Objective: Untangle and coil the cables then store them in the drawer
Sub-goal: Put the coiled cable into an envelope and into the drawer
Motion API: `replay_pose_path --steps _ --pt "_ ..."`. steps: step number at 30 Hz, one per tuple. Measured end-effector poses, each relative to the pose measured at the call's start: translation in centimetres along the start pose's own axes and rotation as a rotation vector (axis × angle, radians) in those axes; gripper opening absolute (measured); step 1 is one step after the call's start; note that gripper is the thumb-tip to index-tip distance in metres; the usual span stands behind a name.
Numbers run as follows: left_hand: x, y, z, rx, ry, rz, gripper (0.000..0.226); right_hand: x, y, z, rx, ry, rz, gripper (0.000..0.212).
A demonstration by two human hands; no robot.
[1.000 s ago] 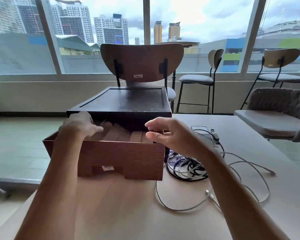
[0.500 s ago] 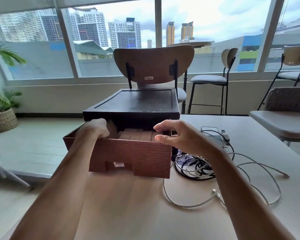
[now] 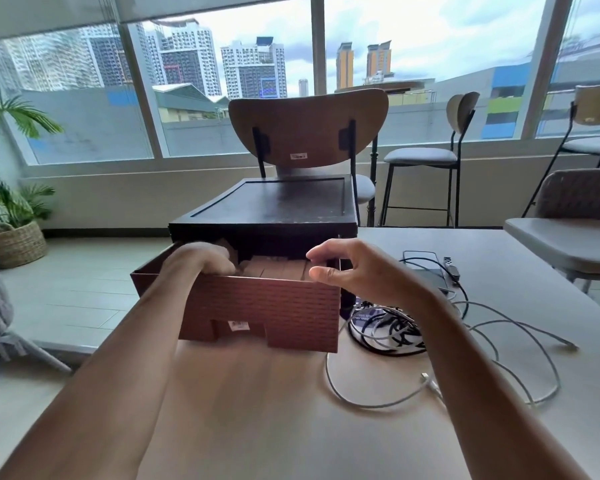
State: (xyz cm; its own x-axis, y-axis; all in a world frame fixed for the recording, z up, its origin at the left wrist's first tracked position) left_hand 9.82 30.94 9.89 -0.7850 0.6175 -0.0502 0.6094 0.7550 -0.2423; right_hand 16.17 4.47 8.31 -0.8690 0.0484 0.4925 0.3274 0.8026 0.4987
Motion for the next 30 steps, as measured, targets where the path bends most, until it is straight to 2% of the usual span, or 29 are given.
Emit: replay_pose_path --steps 4,8,10,15,18,23,26,28,30 --pt "-0.4 0.4 0.3 0.159 -0.178 0.084 0.025 -0.2 0.1 0.1 -0.005 0.003 -0.007 0.034" --pt "-0.9 0.1 -0.2 0.124 -0.463 0.100 0.012 -0.2 0.1 0.2 -0.019 0.024 -0.001 0.033" --pt "-1.1 -0.6 -1.0 0.105 -0.595 0.082 0.014 -0.3 0.1 0.3 -0.018 0.030 0.001 0.032" --pt "-0.7 -3.5 -3.7 -0.012 -0.746 0.134 0.013 -0.5 0.1 0.1 -0.001 0.039 0.001 0.034" --pt "0.1 -5.6 -5.6 -0.056 -0.769 0.207 0.012 -0.2 0.3 0.1 -0.053 0.060 0.002 0.038" --pt "2.3 -10.0 -8.1 -0.023 -0.647 0.423 0.010 1.2 0.3 -1.1 -0.219 0.173 0.079 0.058" --pt "4.3 -12.0 -8.4 0.060 -0.566 0.604 0.013 1.9 -1.1 -1.2 -0.110 0.210 0.131 0.092" --pt "5.9 -12.7 -8.1 0.076 -0.597 0.664 0.025 1.7 -2.5 -0.7 -0.039 0.222 0.175 0.112" --pt "7.5 -12.6 -7.4 0.087 -0.662 0.698 0.028 1.1 -4.1 -0.3 -0.002 0.271 0.225 0.111"
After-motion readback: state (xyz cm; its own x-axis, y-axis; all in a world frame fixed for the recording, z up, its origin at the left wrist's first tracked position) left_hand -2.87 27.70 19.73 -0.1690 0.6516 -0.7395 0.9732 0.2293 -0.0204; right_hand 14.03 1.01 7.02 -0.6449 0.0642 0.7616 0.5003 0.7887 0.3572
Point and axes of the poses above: each hand's wrist, its own y-axis towards the middle knuckle, its own z-axis out of the palm, x = y × z, the point moved 2 cm from there along y, towards the middle knuckle, and after that the axes turned 14 degrees about -z, right-handed, at the moved point
